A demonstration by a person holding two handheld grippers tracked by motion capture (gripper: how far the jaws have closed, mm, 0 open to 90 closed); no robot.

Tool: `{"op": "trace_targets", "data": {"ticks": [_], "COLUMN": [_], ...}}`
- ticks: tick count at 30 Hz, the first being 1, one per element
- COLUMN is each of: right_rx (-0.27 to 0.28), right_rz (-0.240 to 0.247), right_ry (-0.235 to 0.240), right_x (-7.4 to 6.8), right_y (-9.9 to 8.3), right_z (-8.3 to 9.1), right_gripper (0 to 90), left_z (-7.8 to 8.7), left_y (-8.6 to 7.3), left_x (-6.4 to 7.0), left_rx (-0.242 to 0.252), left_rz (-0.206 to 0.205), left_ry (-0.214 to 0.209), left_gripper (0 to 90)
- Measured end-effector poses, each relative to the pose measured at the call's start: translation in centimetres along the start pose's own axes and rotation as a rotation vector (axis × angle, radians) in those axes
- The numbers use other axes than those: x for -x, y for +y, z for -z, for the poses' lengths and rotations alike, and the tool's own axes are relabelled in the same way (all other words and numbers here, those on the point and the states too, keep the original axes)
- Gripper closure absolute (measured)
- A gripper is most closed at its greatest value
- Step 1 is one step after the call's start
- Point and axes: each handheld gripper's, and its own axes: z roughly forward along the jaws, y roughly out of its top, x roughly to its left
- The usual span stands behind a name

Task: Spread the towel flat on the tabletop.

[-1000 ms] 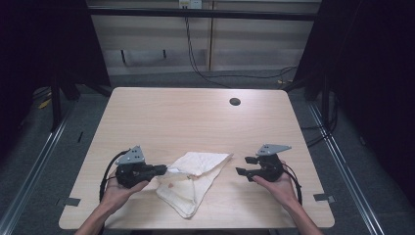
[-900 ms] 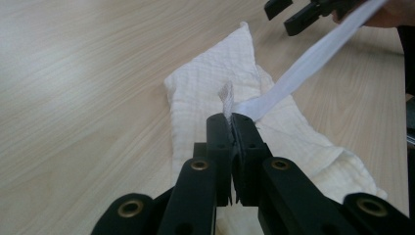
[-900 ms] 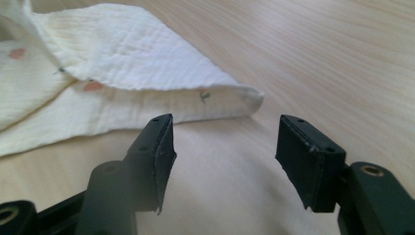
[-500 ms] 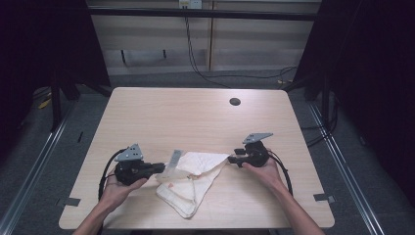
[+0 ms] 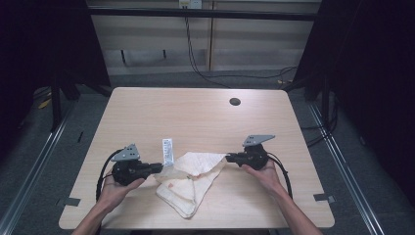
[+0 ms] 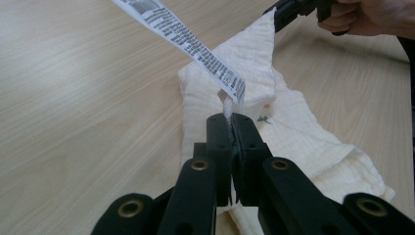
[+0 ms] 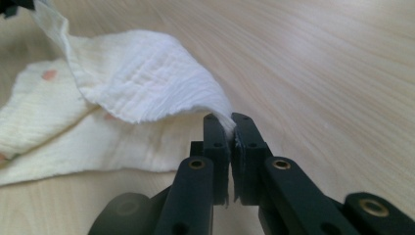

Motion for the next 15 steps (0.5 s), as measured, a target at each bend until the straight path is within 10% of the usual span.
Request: {"op": "trace_targets", "data": {"ticks": [15], "right_rx": [0.064], "right_rz": [-0.009], "right_ry": [0.036], "right_x": [-0.4], "right_y": [1.9], "right_z": [4.4], "right_gripper": [86.1], "left_z": [2.8], "left_y": [1.4], "left_x": [0.7], "left_rx": [0.091], "left_rz": [-0.028], "left_ry": [0.008], "left_gripper": [87.3]}}
